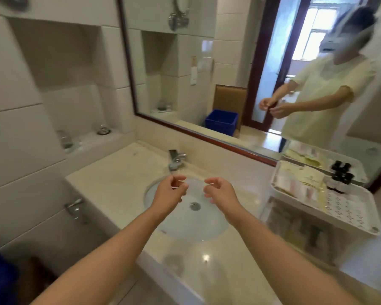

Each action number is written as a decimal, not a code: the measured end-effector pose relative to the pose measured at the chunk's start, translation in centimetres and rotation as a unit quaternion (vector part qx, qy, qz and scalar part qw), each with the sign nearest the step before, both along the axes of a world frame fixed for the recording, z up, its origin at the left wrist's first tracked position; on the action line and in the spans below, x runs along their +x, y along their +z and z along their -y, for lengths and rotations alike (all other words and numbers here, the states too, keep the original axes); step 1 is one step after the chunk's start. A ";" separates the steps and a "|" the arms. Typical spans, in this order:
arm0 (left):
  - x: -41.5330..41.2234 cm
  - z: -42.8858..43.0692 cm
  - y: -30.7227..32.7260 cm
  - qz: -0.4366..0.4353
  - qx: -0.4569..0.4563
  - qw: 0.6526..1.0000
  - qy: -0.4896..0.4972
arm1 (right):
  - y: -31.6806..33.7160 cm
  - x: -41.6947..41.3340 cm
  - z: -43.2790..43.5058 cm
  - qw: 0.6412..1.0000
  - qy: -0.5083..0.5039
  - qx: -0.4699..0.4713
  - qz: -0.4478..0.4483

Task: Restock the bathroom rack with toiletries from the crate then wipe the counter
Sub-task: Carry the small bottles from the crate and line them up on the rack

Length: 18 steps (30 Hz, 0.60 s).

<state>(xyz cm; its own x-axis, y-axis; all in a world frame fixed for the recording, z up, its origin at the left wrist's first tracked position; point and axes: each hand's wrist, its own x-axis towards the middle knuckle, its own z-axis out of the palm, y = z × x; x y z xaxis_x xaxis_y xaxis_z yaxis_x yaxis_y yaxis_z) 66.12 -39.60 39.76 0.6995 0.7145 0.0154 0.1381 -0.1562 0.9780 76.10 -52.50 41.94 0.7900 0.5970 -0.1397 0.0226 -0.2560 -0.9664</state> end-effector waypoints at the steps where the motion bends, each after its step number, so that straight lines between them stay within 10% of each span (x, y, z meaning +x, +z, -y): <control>1: -2.3 -0.9 -0.3 -0.004 -0.007 1.000 0.015 | -0.3 -1.6 -1.1 1.000 0.017 -0.006 -0.003; 18: -36.3 -9.5 -3.1 -0.051 -0.065 0.954 0.289 | -4.6 -29.1 -19.1 0.948 0.308 -0.053 0.066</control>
